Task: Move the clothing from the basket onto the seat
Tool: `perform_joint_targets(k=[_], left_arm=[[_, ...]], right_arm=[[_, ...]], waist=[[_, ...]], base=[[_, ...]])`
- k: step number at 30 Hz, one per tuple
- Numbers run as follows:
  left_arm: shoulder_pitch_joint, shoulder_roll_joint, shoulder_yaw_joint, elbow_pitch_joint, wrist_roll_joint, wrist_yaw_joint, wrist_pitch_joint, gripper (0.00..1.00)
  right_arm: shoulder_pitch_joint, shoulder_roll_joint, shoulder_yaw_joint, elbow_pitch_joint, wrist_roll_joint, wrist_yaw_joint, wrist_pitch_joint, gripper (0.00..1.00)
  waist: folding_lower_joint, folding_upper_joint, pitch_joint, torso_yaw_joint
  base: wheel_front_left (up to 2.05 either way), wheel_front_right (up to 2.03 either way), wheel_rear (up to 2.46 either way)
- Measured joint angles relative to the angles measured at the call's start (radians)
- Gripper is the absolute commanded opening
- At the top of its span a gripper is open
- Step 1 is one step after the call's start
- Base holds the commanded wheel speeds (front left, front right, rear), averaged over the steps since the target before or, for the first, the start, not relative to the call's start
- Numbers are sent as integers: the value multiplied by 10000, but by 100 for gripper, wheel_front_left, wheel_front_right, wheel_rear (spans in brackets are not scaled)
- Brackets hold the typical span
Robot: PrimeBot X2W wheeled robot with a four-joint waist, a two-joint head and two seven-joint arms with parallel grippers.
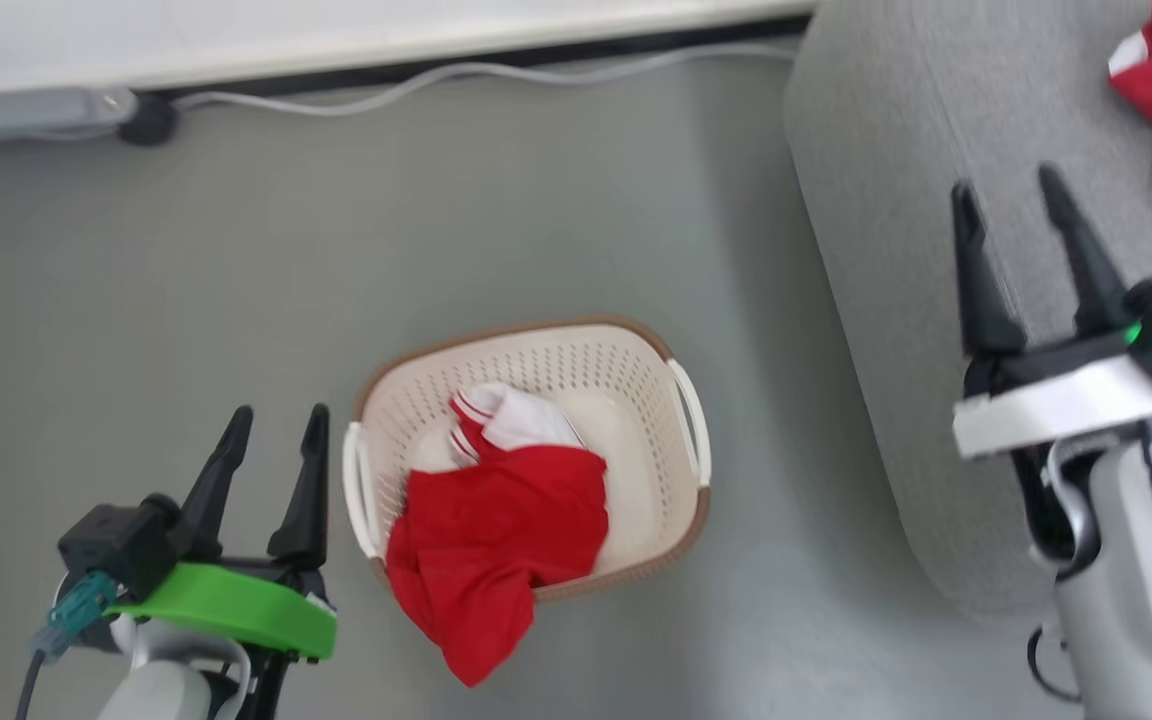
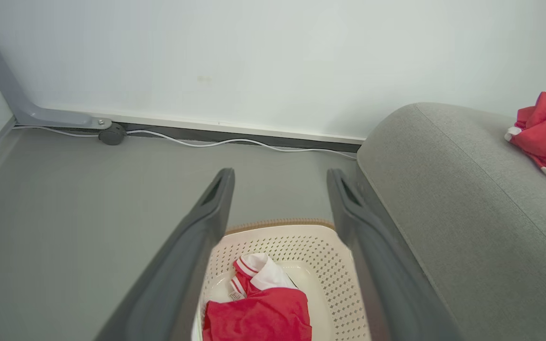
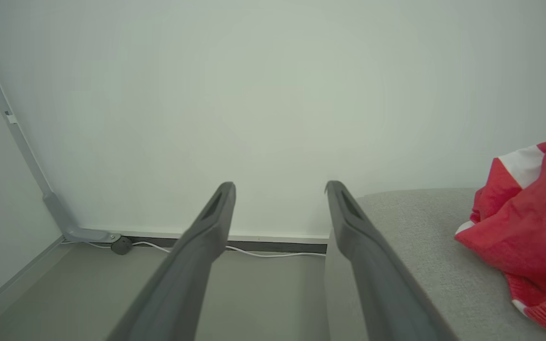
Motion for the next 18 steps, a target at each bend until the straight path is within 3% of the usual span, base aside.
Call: perform_joint_targets(k=[9, 18], left_arm=[[857, 102, 608, -10, -2, 8, -2, 100], [1204, 125, 865, -407, -2, 6, -4, 100]], right_arm=[[1640, 443, 514, 462, -59, -2, 2, 100], [2099, 472, 644, 362, -59, -8, 2, 100]], waist=[[0, 0, -1368, 441], [0, 0, -1978, 329]], base=[[0, 0, 0], [0, 0, 0]])
